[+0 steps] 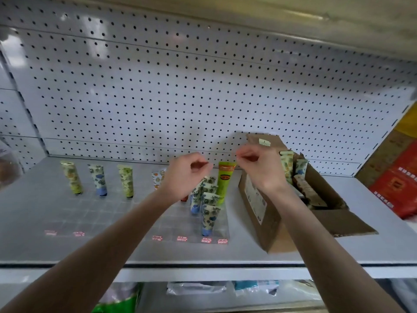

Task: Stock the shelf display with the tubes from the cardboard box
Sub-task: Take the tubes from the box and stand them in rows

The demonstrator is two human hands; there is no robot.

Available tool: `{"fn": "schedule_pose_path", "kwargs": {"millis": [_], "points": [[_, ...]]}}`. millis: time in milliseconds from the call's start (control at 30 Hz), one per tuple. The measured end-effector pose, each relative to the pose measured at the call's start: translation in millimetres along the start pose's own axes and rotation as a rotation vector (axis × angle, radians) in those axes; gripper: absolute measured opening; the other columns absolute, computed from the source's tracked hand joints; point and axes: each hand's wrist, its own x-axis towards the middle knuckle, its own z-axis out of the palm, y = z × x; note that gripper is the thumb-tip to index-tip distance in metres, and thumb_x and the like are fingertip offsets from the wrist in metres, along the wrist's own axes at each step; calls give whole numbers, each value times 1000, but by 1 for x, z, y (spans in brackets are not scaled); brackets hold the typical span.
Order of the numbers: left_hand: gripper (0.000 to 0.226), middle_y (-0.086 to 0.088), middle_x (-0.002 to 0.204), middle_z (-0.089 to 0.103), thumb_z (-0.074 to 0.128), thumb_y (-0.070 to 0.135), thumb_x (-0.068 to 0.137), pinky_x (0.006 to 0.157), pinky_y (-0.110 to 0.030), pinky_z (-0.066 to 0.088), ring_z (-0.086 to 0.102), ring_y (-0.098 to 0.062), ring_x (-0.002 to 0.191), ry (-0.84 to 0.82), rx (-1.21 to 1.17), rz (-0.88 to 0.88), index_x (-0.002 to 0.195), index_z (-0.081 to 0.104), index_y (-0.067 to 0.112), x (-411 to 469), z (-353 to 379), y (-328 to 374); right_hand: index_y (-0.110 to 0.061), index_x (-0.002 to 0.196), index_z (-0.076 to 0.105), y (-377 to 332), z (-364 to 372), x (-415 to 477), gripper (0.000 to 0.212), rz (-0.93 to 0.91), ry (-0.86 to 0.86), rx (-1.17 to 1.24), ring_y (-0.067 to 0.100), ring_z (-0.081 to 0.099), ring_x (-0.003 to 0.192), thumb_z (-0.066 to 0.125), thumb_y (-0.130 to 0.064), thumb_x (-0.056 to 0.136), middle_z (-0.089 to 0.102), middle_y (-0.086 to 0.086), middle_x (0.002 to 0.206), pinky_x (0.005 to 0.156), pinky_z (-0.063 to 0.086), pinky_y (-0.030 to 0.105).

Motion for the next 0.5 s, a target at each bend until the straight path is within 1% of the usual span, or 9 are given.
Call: {"fn": "schedule_pose_path", "kwargs": {"millis": [67,167,233,333,400,500], "points": [[7,1,81,69,65,16,85,72,-21,49,63,-10,75,0,-15,8,86,69,11,2,5,6,-8,94,72,3,-11,0,19,32,20,-15,-3,58,73,60,2,83,67,-3,84,67,42,-1],[7,1,81,67,64,12,86,70,-8,44,59,-3,73,-20,-57,58,89,69,9,5,15,20,-10,90,72,6,-32,1,17,78,65,-34,5,61,76,61,0,82,69,-2,85,69,44,3],[8,3,81,67,64,14,86,70,-7,44,60,0,73,-47,-62,82,90,69,10,6,22,27,-14,85,71,10,-49,3,15,116,102,-44,6,61,78,63,-1,81,67,-4,82,70,44,7],[5,5,83,68,65,15,86,73,-10,47,61,-1,76,-90,-91,99,88,69,14,9,34,35,-15,86,70,18,-75,6,13,180,96,-87,6,61,77,67,-4,79,67,-5,81,64,42,6],[6,3,84,68,64,15,86,74,-12,47,61,-3,78,-104,-100,107,88,69,12,9,42,39,-16,84,69,25,-89,7,12,227,51,-121,6,60,75,70,-6,77,66,-5,78,66,43,13],[9,2,84,68,65,15,86,73,-10,45,60,-3,78,-109,-112,113,90,70,9,10,55,43,-12,86,70,42,-103,9,11,303,-31,-201,13,60,78,73,-8,76,68,3,85,76,47,27]]}}
